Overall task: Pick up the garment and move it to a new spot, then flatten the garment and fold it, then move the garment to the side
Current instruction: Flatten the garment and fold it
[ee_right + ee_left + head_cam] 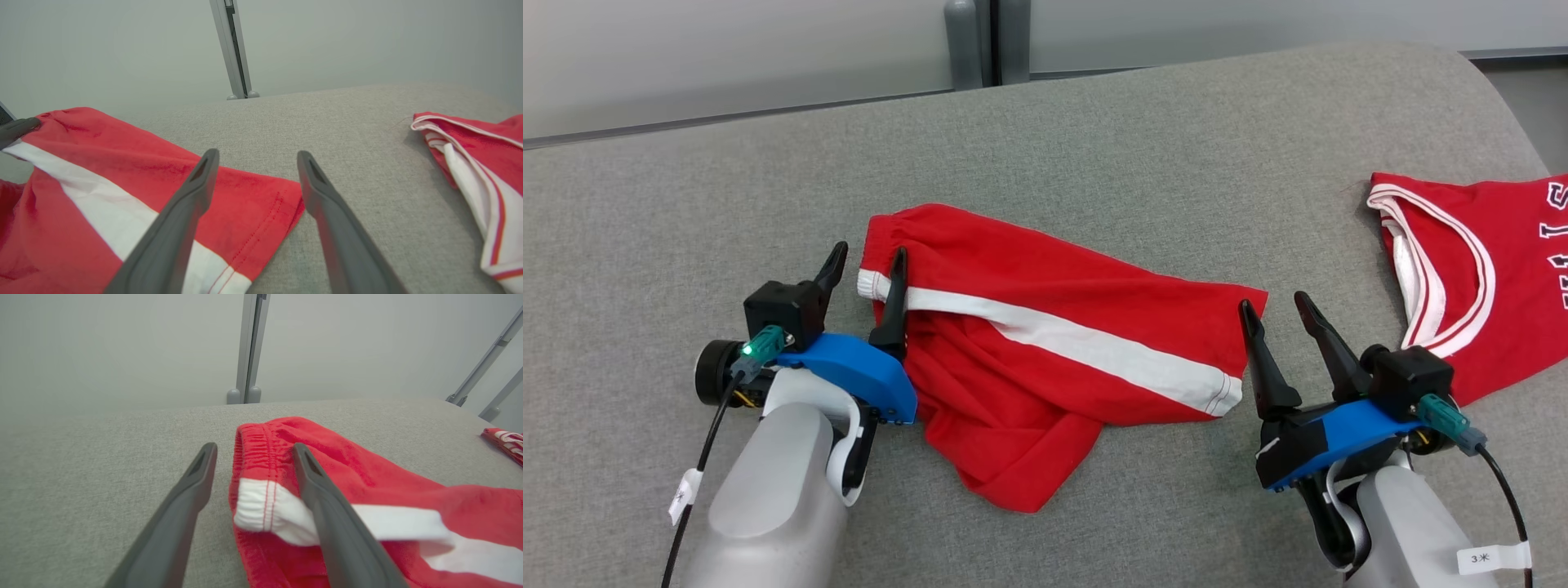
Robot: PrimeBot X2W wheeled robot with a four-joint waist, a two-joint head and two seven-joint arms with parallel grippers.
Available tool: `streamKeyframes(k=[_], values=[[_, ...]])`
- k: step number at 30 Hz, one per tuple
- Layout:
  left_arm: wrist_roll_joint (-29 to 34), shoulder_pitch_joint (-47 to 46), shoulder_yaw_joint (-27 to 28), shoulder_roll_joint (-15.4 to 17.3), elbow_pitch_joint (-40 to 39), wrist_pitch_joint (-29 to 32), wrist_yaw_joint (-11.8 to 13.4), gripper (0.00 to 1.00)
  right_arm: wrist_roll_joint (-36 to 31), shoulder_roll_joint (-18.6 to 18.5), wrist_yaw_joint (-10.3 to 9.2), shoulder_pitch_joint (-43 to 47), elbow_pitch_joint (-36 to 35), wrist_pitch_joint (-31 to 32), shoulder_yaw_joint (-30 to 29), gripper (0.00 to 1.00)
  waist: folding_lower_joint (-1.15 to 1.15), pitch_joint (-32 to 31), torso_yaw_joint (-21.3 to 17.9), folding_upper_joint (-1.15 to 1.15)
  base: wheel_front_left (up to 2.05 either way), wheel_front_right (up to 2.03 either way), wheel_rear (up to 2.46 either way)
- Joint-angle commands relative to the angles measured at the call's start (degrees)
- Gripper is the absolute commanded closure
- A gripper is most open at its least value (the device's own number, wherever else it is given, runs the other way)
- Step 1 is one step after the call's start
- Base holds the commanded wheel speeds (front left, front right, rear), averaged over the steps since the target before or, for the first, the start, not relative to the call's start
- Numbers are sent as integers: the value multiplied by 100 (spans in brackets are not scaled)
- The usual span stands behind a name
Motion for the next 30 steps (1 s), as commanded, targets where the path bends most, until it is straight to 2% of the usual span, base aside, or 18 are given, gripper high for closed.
streamKeyframes(k=[1,6,9,10,11,12,15,17,22,29,30], values=[[-83,-111,-62,-6,128,-13,-46,0,33,17,0,-67,-46,-17,23,0,0,37,-32,0,0,0,0],[-563,-207,-448,-88,354,-14,-50,0,85,52,0,-98,-99,-17,70,0,0,116,-96,0,0,0,0],[-741,-190,-473,-92,394,-14,-50,0,84,66,0,-104,-110,-17,75,0,0,127,-102,0,0,0,0],[-914,-170,-491,-104,422,-14,-50,58,91,77,0,-92,-118,-17,70,0,0,125,-96,0,0,0,0],[-949,-159,-559,-108,425,-14,-51,96,90,79,0,-80,-120,-17,61,0,0,115,-85,0,0,0,0],[-991,-137,-607,-109,416,-14,-50,100,86,81,0,-60,-123,-17,41,0,0,95,-65,0,0,0,0],[-1086,-37,-680,-116,322,-14,-37,100,58,85,0,52,-123,-17,-45,0,0,-8,53,0,0,0,0],[-967,273,-466,-128,-174,-14,-35,100,37,92,1,347,-29,-17,-214,0,0,-347,494,0,0,0,0],[-842,792,-258,-200,-377,-13,93,100,47,100,0,617,90,-17,-265,0,0,-692,939,0,0,0,0],[-751,1195,-286,-204,-152,-14,60,100,151,118,0,646,75,-17,-77,0,0,-778,1064,0,0,0,0],[-698,1205,-212,-176,-209,-14,106,51,169,115,0,616,45,-17,-59,0,0,-770,1042,0,0,0,0]])
